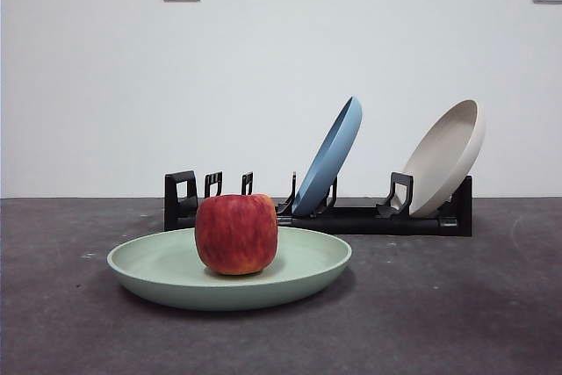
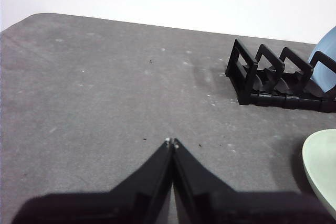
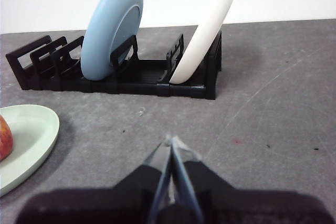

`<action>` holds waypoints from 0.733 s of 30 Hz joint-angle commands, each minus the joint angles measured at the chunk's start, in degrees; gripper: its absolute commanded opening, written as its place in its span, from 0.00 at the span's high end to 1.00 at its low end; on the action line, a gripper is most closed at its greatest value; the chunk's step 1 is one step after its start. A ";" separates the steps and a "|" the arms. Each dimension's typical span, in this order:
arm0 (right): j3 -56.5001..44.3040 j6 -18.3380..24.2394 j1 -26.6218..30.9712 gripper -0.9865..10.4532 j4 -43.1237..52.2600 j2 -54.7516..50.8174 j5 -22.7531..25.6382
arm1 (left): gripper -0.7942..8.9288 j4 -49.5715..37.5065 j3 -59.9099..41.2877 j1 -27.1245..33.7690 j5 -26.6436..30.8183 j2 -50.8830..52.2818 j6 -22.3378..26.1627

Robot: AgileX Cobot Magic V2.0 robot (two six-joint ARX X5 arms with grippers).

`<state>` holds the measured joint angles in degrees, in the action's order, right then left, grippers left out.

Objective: Take the green plate from the plate rack,put the plate on the table,take the apple from the table,put the apple in the plate

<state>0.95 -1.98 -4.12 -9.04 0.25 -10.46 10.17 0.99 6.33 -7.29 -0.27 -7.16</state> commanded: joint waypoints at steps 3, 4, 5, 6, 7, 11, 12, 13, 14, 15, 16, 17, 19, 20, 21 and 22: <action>-0.63 -0.81 -0.02 0.91 -0.74 -0.20 0.02 | 0.92 -0.24 -0.79 0.15 -0.35 0.15 -0.37; -0.63 -2.21 -0.02 0.91 -0.61 -0.20 0.02 | 0.92 -0.24 -0.79 0.15 -0.35 0.15 -0.37; -0.61 -2.34 -0.02 0.91 -0.50 -0.20 0.04 | 0.92 -0.26 -0.79 0.15 -0.35 0.15 -0.37; -0.61 -2.32 -0.02 0.91 -0.50 -0.20 0.09 | 0.92 -0.24 -0.79 0.15 -0.35 0.15 -0.37; -0.61 -2.32 -0.02 0.91 -0.48 -0.20 0.11 | 0.92 -0.24 -0.79 0.15 -0.35 0.15 -0.37; -0.61 -2.32 -0.02 0.91 -0.50 -0.20 0.11 | 0.92 -0.24 -0.79 0.15 -0.35 0.15 -0.37; -0.61 -2.32 -0.02 0.91 -0.50 -0.20 0.11 | 0.92 -0.26 -0.79 0.15 -0.35 0.15 -0.37; -0.61 -2.32 -0.02 0.91 -0.50 -0.20 0.11 | 0.92 -0.26 -0.79 0.15 -0.35 0.15 -0.37; -0.61 -2.32 -0.02 0.91 -0.48 -0.20 0.11 | 0.92 -0.24 -0.79 0.15 -0.35 0.15 -0.37; -0.61 -2.32 -0.02 0.91 -0.48 -0.20 0.11 | 0.92 -0.26 -0.79 0.15 -0.35 0.15 -0.37; -0.61 -2.32 -0.02 0.91 -0.48 -0.20 0.11 | 0.92 -0.26 -0.79 0.15 -0.35 0.15 -0.37; -0.61 -2.32 -0.02 0.91 -0.48 -0.20 0.11 | 0.92 -0.26 -0.79 0.15 -0.35 0.15 -0.37; -0.61 -2.32 -0.02 0.91 -0.50 -0.20 0.11 | 0.92 -0.26 -0.79 0.15 -0.35 0.15 -0.37; -0.61 -2.32 -0.02 0.91 -0.50 -0.20 0.11 | 0.92 -0.24 -0.79 0.15 -0.35 0.15 -0.37; -0.61 -2.32 -0.02 0.91 -0.48 -0.20 0.11 | 0.92 -0.26 -0.79 0.15 -0.35 0.15 -0.37; -0.61 -2.32 -0.02 0.91 -0.48 -0.20 0.11 | 0.92 -0.26 -0.79 0.15 -0.35 0.15 -0.37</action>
<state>0.95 -3.68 -4.12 -8.99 0.25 -10.44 10.17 0.99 6.33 -7.29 -0.27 -7.16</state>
